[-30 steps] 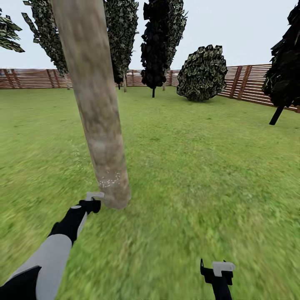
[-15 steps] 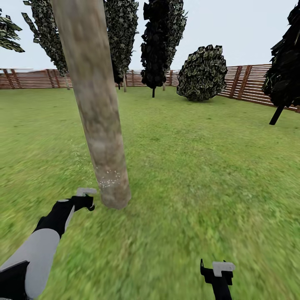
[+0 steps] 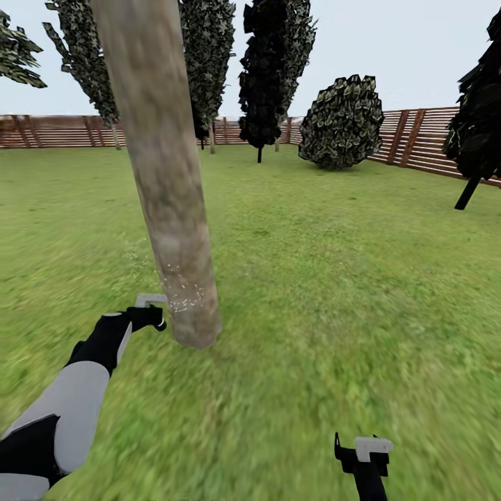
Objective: In the garden, pick up the pesticide atomizer on the floor and spray pesticide onto both trees until each tree trunk is fully covered.
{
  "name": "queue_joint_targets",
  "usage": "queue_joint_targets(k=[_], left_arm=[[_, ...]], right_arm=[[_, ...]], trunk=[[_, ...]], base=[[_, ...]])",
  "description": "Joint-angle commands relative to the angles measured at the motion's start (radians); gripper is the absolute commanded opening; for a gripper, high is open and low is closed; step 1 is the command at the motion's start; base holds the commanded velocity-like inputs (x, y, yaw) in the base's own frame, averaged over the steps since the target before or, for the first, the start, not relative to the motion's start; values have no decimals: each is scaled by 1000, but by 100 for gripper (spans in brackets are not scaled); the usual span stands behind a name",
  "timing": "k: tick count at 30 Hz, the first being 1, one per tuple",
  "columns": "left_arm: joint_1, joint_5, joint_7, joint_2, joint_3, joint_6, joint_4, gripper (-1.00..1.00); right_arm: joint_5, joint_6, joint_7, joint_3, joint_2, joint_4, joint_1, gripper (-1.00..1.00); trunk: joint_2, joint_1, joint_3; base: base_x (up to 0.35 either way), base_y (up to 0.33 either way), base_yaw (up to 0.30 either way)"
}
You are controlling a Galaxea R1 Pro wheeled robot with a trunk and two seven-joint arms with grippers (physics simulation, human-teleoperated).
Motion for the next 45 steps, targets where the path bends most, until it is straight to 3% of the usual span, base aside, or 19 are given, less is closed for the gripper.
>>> queue_joint_targets(k=[1,7,11,29,37,45], left_arm=[[-5,-14,-10,-6,7,3,-13,-100],[-7,-14,-10,-1,11,4,-31,-100],[-10,-14,-10,-11,6,5,-47,-100],[-10,-13,-8,-11,9,4,-50,-100],[-9,-14,-4,-12,8,4,-50,-100],[-5,-15,-1,-11,9,4,-49,-100]], right_arm=[[11,-3,-3,-7,0,1,-1,100],[11,-3,-3,-7,0,1,-1,100],[11,-3,-3,-7,0,1,-1,100],[11,-3,-3,-7,0,0,-1,100],[11,-3,-3,-7,0,0,-1,100],[11,-3,-3,-7,0,0,-1,100]], trunk=[[0,0,-1],[0,0,-1],[0,0,-1],[0,0,-1],[0,0,-1],[0,0,-1]], base=[[0,0,252],[0,0,98],[0,-60,2],[-133,-231,34],[134,-207,255],[51,-262,13]])
